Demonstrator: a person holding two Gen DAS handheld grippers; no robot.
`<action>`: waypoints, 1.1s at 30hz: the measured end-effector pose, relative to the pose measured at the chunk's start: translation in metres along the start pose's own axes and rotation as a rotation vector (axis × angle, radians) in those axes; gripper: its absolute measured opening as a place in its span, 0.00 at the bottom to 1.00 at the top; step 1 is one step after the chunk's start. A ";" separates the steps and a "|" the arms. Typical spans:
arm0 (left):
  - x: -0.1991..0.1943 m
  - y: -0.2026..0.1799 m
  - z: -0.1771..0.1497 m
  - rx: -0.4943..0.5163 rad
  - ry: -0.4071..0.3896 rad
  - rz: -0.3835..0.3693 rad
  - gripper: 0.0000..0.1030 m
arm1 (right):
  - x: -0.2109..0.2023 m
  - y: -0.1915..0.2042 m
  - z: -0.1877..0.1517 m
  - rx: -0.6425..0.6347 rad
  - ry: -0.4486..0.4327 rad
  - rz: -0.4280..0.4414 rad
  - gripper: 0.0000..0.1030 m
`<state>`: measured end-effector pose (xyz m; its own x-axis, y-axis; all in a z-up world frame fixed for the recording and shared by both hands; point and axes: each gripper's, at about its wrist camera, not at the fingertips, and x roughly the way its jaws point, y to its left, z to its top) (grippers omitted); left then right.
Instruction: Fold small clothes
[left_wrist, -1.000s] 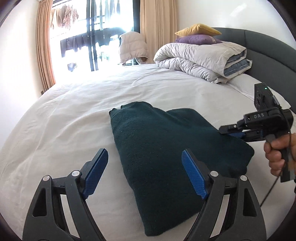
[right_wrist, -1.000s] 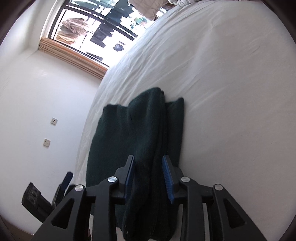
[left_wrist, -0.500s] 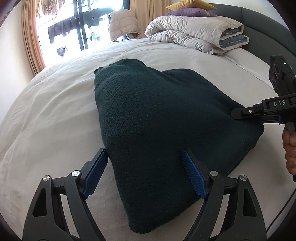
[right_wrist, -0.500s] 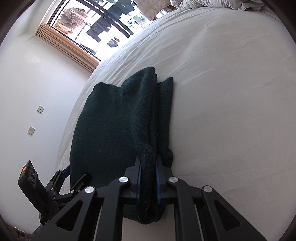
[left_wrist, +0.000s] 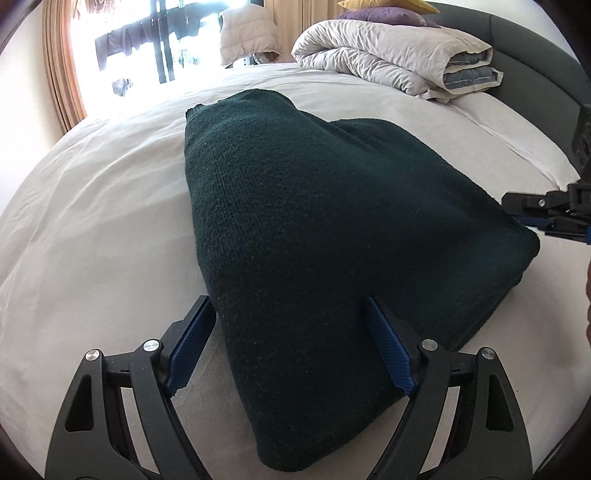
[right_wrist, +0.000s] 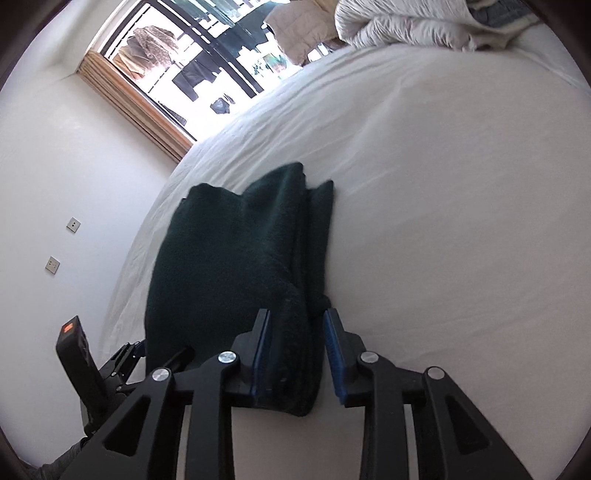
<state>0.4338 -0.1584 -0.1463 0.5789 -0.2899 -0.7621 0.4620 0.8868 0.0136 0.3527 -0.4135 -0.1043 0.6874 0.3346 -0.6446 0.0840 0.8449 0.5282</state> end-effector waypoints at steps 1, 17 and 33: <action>0.000 -0.002 0.000 0.007 -0.004 0.007 0.81 | -0.001 0.012 0.000 -0.031 -0.002 0.016 0.31; 0.011 0.006 0.001 -0.036 0.011 -0.038 0.82 | 0.016 0.003 -0.042 -0.031 0.070 -0.034 0.00; 0.011 0.003 0.000 -0.032 0.009 -0.025 0.82 | 0.076 0.038 0.031 -0.053 0.140 0.077 0.16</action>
<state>0.4415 -0.1592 -0.1540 0.5616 -0.3091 -0.7675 0.4545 0.8904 -0.0259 0.4307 -0.3693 -0.1163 0.5826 0.4511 -0.6761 -0.0056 0.8341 0.5516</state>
